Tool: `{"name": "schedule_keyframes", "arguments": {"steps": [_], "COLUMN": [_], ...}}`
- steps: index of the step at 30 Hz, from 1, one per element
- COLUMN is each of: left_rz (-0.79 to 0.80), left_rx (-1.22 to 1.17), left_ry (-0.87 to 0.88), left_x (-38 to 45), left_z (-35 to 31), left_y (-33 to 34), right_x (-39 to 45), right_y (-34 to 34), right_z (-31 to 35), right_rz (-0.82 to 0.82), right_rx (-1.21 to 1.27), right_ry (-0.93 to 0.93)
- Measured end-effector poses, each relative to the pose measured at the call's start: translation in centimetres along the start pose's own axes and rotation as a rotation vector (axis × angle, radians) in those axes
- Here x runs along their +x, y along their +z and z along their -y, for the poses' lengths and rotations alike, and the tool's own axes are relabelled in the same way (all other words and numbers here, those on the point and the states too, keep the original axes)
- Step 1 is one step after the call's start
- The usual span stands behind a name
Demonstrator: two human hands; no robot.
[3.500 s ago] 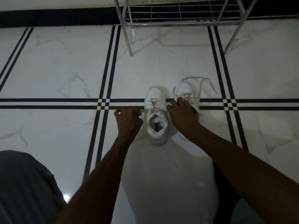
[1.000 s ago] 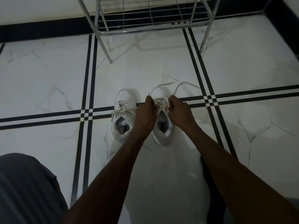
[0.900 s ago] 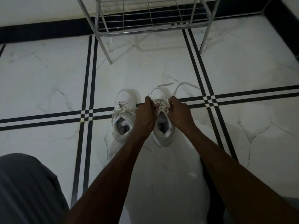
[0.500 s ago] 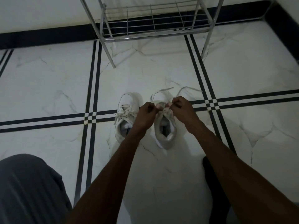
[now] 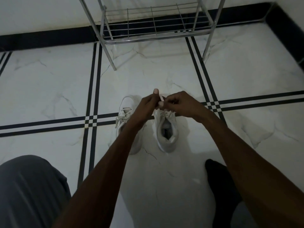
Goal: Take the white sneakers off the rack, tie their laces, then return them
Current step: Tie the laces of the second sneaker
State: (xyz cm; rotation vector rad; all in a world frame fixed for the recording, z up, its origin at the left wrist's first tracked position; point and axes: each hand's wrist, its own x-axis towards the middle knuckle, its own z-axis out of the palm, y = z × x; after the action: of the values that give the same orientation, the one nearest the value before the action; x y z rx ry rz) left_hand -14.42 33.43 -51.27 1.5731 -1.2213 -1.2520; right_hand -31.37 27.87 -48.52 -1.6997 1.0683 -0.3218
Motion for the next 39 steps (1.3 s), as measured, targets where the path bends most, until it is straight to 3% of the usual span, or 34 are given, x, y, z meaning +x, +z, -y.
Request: {"name": "schedule_keyframes", "arguments": {"steps": [6,10,14,17,21,23,26,28,32,35,37,39], "left_rz": [-0.093,-0.115,-0.111,-0.196,-0.345,-0.306,-0.324,-0.386,-0.512,-0.688,-0.7,-0.707], "left_rx": [-0.059,-0.051,0.02,0.294,0.581,0.468,-0.09,-0.155,0.297,0.797,0.923,0.936], "left_ry": [-0.076,-0.078,0.023,0.068,-0.007,-0.056,-0.13,-0.073,-0.04,-0.264,-0.382,-0.363], "left_x": [0.3,0.3,0.6,1.7,1.6,1.1,0.0,-0.3,-1.0,-1.9,-2.6,-2.7], "left_z": [0.8,0.7,2.0,3.4,4.7,4.3,2.2,1.6,3.1,4.7,5.5,6.1], "left_y": [0.7,1.0,1.0,0.8,-0.4,-1.7,-3.6,-4.9,-6.5,-6.9,-6.6,-6.0], "right_x": [0.8,1.2,1.5,1.4,1.2,1.2,1.2,1.3,1.9,1.4,0.8,0.2], "right_y": [-1.5,-1.2,-0.6,-0.3,-0.3,-0.4,-0.6,-0.4,-0.3,-0.5,-0.2,0.2], "right_z": [-0.7,-1.0,-1.4,-1.6,-2.5,-2.8,-2.8,-2.5,-4.2,-7.9,-9.6,-9.8], "right_rz": [-0.057,-0.29,-0.39,-0.381,-0.342,-0.334,-0.304,-0.267,-0.335,-0.497,-0.537,-0.527], "right_rx": [-0.28,-0.388,-0.164,0.01,0.244,0.304,0.371,0.424,0.387,0.186,0.069,0.119], "right_ry": [-0.074,-0.192,-0.177,-0.13,-0.077,-0.036,0.019,0.061,0.244,0.446,0.473,0.494]}}
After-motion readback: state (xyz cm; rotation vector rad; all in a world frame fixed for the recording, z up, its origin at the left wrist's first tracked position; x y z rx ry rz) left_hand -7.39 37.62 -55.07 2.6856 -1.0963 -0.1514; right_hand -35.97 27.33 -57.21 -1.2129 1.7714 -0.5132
